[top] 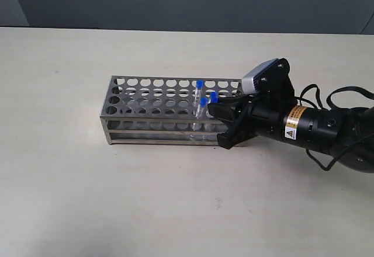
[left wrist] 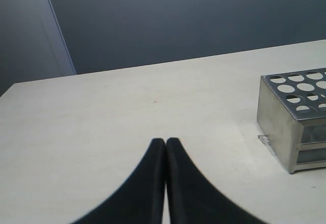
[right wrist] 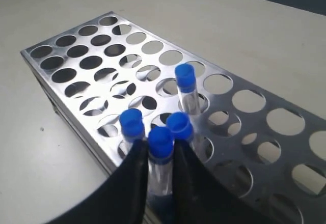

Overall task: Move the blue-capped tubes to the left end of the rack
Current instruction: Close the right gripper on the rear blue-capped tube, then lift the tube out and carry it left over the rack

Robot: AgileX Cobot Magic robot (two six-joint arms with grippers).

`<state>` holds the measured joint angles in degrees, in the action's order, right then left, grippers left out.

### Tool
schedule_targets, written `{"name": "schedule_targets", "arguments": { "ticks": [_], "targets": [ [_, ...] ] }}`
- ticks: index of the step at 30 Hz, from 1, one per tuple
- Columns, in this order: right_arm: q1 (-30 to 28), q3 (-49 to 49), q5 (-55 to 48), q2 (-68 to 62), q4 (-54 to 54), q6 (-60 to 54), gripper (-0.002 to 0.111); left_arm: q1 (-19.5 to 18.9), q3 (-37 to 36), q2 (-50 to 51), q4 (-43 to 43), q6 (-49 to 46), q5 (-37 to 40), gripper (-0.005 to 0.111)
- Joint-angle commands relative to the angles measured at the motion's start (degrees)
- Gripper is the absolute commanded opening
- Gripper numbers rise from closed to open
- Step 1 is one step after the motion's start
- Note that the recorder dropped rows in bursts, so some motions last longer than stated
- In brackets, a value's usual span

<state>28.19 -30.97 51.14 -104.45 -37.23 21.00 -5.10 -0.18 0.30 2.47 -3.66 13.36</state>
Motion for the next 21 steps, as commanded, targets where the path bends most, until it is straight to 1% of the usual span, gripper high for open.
{"name": "schedule_targets", "arguments": {
  "ticks": [1, 6, 11, 17, 21],
  "targets": [
    [-0.13, -0.22, 0.02, -0.16, -0.18, 0.01, -0.001, 0.71, 0.18, -0.30, 0.00, 0.03, -0.12, 0.001],
    [-0.13, -0.22, 0.02, 0.18, -2.25, 0.40, -0.001, 0.71, 0.18, -0.30, 0.00, 0.03, -0.12, 0.001],
    [-0.13, -0.22, -0.90, 3.43, -3.51, 0.63, -0.001, 0.71, 0.18, -0.30, 0.00, 0.03, -0.12, 0.001],
    [-0.13, -0.22, -6.87, 12.07, -3.51, 0.63, -0.001, 0.71, 0.18, -0.30, 0.00, 0.03, -0.12, 0.001],
    [-0.13, -0.22, -7.86, 16.28, -3.22, 0.63, -0.001, 0.71, 0.18, -0.30, 0.00, 0.03, -0.12, 0.001]
  ]
}}
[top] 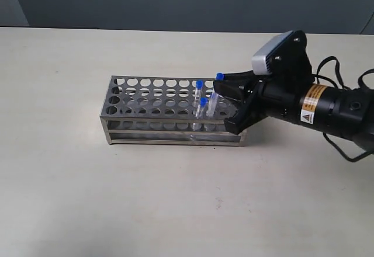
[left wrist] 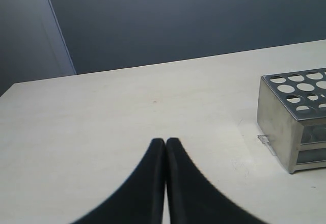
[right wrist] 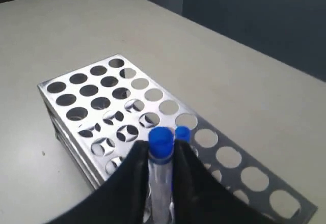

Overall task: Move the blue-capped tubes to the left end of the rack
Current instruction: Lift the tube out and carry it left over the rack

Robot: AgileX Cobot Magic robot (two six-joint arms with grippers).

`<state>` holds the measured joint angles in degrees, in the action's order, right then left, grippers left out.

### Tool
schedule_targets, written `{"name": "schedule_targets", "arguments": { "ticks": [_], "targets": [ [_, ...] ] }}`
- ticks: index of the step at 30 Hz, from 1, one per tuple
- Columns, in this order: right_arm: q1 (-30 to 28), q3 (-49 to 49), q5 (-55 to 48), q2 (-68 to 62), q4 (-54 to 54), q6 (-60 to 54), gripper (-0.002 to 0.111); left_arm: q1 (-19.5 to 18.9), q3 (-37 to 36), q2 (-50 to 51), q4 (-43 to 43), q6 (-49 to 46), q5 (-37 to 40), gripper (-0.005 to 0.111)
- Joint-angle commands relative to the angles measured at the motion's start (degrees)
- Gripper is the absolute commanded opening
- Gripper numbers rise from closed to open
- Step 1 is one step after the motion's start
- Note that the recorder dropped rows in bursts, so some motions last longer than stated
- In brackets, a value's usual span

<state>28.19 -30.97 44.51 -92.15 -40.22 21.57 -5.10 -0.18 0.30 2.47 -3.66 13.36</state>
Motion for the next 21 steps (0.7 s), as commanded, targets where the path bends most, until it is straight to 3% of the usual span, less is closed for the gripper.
{"name": "schedule_targets", "arguments": {
  "ticks": [1, 10, 21],
  "targets": [
    [-0.13, -0.22, -1.13, 4.92, -0.23, 0.06, -0.001, 0.71, 0.18, -0.30, 0.00, 0.03, -0.12, 0.001],
    [0.59, -6.03, -1.49, 7.17, -0.36, 0.35, -0.001, 0.71, 0.18, -0.30, 0.00, 0.03, -0.12, 0.001],
    [12.00, -22.98, -6.86, -5.02, -4.82, 1.09, -0.001, 0.71, 0.18, -0.30, 0.00, 0.03, -0.12, 0.001]
  ]
}}
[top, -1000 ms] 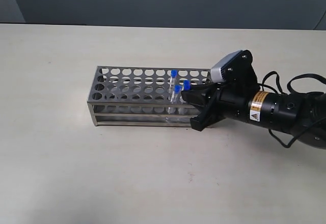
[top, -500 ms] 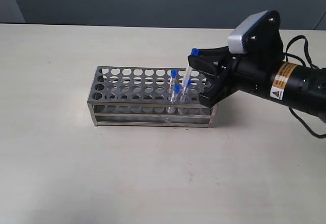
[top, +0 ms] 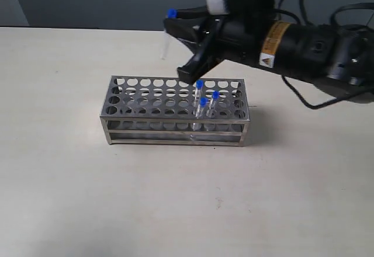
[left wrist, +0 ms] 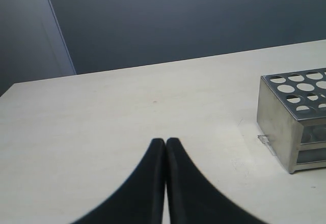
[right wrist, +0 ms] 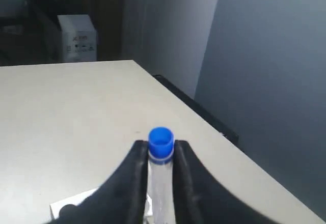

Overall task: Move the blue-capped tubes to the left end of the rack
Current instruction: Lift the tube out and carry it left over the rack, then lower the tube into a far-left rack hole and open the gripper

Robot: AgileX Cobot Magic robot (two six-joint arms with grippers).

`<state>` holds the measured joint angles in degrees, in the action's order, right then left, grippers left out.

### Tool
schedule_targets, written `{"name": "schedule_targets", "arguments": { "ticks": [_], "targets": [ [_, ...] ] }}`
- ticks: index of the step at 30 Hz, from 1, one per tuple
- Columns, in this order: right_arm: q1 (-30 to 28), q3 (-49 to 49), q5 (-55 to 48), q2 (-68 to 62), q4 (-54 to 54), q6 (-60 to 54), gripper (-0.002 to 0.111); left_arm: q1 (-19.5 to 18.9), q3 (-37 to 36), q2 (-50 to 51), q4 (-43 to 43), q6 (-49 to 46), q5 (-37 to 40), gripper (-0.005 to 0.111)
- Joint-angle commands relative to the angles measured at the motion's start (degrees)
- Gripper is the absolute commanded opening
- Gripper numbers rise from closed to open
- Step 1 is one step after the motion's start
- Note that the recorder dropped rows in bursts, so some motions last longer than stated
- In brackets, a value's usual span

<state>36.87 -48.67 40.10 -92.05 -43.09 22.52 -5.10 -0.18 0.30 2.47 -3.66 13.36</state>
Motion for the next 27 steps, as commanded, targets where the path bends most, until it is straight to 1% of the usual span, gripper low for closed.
{"name": "schedule_targets", "arguments": {
  "ticks": [1, 4, 8, 13, 21, 27],
  "targets": [
    [4.02, -6.95, -2.43, -6.90, -2.23, 0.15, -0.001, 0.71, 0.18, -0.30, 0.00, 0.03, -0.12, 0.001],
    [5.38, -11.26, -2.43, -11.67, -2.46, 0.15, -0.001, 0.71, 0.18, -0.30, 0.00, 0.03, -0.12, 0.001],
    [5.57, -16.31, -4.07, -17.31, -2.46, 1.24, -0.001, 0.71, 0.18, -0.30, 0.00, 0.03, -0.12, 0.001],
    [5.57, -20.16, -5.29, -21.24, -2.64, 3.22, -0.001, 0.71, 0.18, -0.30, 0.00, 0.03, -0.12, 0.001],
    [5.57, -22.55, -5.40, -23.02, -4.86, 5.93, -0.001, 0.71, 0.18, -0.30, 0.00, 0.03, -0.12, 0.001],
    [5.57, -22.60, -5.30, -24.03, -5.51, 6.14, -0.001, 0.71, 0.18, -0.30, 0.00, 0.03, -0.12, 0.001]
  ]
}}
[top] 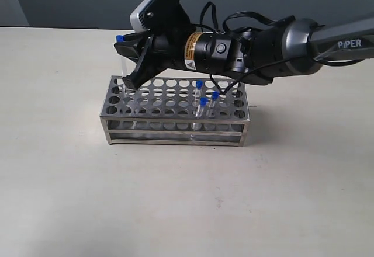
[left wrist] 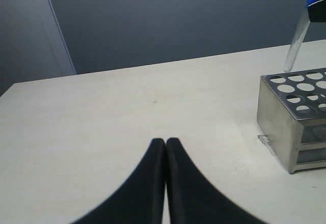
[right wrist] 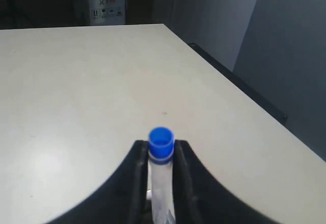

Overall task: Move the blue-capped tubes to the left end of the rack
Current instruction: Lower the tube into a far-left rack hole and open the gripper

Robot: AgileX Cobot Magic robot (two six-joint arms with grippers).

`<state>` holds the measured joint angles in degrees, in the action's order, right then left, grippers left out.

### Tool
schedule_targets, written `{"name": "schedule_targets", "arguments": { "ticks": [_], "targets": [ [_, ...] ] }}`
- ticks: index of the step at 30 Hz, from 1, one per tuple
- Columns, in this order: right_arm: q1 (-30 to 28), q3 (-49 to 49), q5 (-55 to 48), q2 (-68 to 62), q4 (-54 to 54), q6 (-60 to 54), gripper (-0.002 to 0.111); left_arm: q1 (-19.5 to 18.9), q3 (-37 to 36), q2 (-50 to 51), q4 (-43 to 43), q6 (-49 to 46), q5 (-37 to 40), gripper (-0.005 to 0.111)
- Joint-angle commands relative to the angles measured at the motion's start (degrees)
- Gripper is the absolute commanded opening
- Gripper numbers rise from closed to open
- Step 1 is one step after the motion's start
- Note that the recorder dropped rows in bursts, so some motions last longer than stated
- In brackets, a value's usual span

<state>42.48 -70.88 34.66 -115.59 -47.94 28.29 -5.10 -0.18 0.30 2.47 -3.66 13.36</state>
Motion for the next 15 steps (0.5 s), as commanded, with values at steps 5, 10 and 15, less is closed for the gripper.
{"name": "schedule_targets", "arguments": {
  "ticks": [5, 10, 15],
  "targets": [
    [-0.04, -1.38, 1.81, -2.51, -0.67, 0.36, -0.001, 0.71, 0.18, -0.30, 0.00, 0.03, -0.12, 0.001],
    [0.54, -5.97, -0.66, -5.78, -5.77, 5.89, -0.001, 0.71, 0.18, -0.30, 0.00, 0.03, -0.12, 0.001],
    [0.94, -8.87, -3.73, -9.26, -8.00, 10.20, -0.001, 0.71, 0.18, -0.30, 0.00, 0.03, -0.12, 0.001]
  ]
}}
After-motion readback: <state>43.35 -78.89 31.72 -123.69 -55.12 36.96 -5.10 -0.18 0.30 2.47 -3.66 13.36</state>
